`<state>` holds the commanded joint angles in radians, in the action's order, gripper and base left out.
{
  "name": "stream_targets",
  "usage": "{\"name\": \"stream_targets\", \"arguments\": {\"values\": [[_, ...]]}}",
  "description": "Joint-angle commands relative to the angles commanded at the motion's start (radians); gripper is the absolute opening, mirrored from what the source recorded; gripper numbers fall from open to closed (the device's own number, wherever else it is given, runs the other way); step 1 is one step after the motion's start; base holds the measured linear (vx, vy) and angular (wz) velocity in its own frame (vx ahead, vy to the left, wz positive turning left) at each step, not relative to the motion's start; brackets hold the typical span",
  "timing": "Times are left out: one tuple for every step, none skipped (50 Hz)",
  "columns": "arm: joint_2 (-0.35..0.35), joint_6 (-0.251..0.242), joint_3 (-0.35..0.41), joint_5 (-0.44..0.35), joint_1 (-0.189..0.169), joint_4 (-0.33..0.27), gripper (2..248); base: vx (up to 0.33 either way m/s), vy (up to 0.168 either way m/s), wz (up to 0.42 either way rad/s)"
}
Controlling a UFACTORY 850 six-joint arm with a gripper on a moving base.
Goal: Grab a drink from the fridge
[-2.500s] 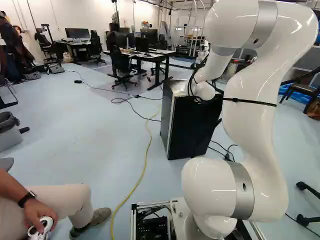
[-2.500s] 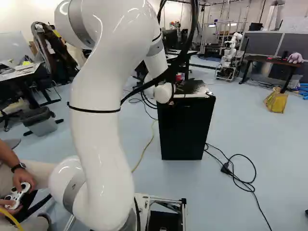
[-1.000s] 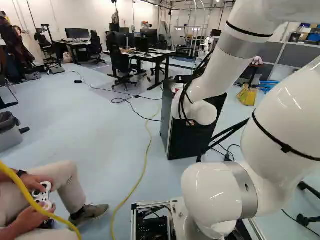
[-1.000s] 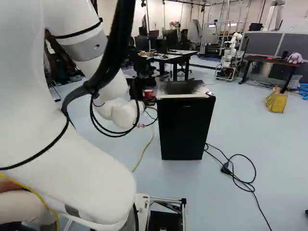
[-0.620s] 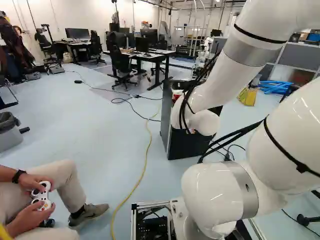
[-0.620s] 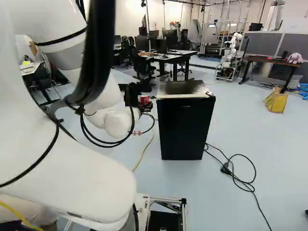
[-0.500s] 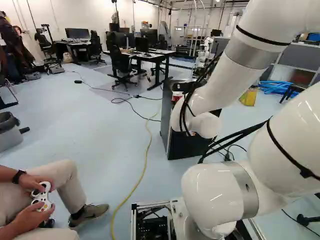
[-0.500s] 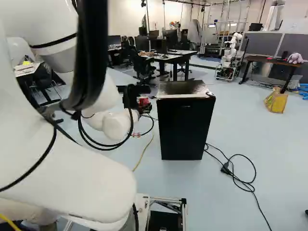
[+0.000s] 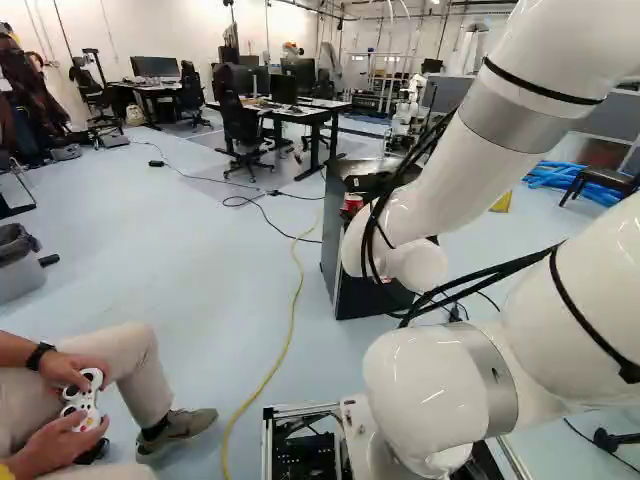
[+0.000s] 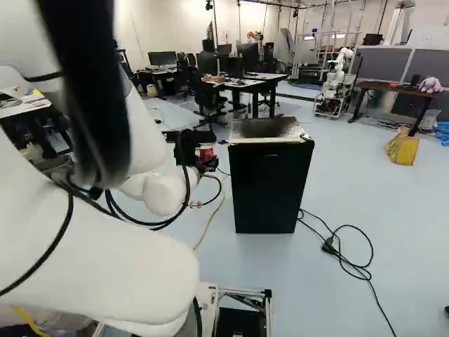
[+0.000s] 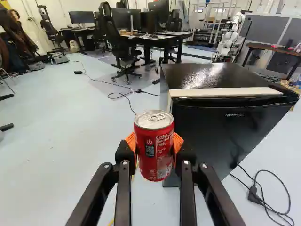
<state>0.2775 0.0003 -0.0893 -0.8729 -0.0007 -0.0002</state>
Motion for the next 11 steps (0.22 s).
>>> {"name": "stream_targets", "arguments": {"values": [[0.001,0.000,0.001,0.000,0.000,0.000,95,0.000,0.000,0.000],[0.001,0.000,0.001,0.000,0.000,0.000,95,0.000,0.000,0.000],[0.001,0.000,0.002,0.000,0.001,0.000,95,0.000,0.000,0.000],[0.002,0.000,0.002,0.000,0.001,0.000,95,0.000,0.000,0.000],[0.002,0.000,0.002,0.000,0.001,0.000,95,0.000,0.000,0.000],[0.002,0.000,0.002,0.000,0.001,0.000,95,0.000,0.000,0.000],[0.002,0.000,0.002,0.000,0.001,0.000,95,0.000,0.000,0.000],[0.002,0.000,0.002,0.000,0.001,0.000,95,0.000,0.000,0.000],[0.002,0.000,0.002,0.000,0.001,0.000,95,0.000,0.000,0.000],[0.002,0.000,0.002,0.000,0.001,0.000,95,0.000,0.000,0.000],[0.002,0.000,0.002,0.000,0.001,0.000,95,0.000,0.000,0.000]]}}
